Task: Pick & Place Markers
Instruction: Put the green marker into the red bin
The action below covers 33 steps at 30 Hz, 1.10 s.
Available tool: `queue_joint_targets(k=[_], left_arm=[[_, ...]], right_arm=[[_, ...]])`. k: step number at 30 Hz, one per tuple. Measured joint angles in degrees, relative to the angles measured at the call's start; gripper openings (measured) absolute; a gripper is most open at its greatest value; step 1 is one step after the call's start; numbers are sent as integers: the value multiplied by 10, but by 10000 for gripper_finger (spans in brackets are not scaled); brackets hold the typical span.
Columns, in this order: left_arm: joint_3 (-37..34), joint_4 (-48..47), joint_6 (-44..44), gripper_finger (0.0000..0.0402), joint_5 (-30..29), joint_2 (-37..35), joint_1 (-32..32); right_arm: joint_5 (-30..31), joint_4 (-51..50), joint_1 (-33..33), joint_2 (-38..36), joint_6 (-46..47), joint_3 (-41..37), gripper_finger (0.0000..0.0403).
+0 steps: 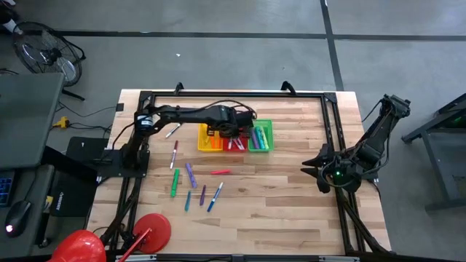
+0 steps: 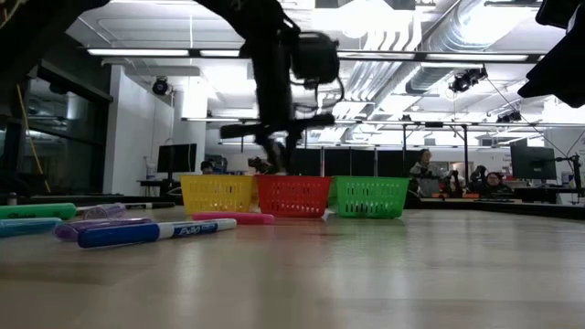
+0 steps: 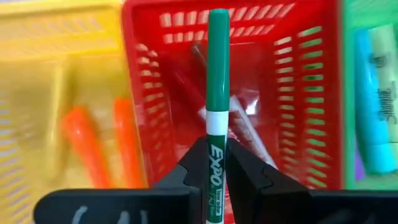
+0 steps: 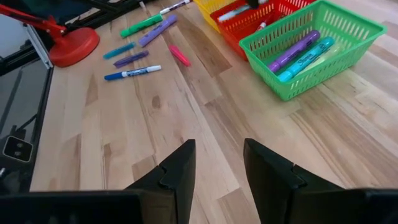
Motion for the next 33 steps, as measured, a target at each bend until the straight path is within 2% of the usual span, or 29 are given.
queue_joint_targets(k=[24,33], left_arm=[[4,19,33,34,-3,9,3],[4,47,51,83,-3,8,3]], right_arm=[[-7,0,0,1,-7,0,124],[-7,-4,0,1,-7,0,124]])
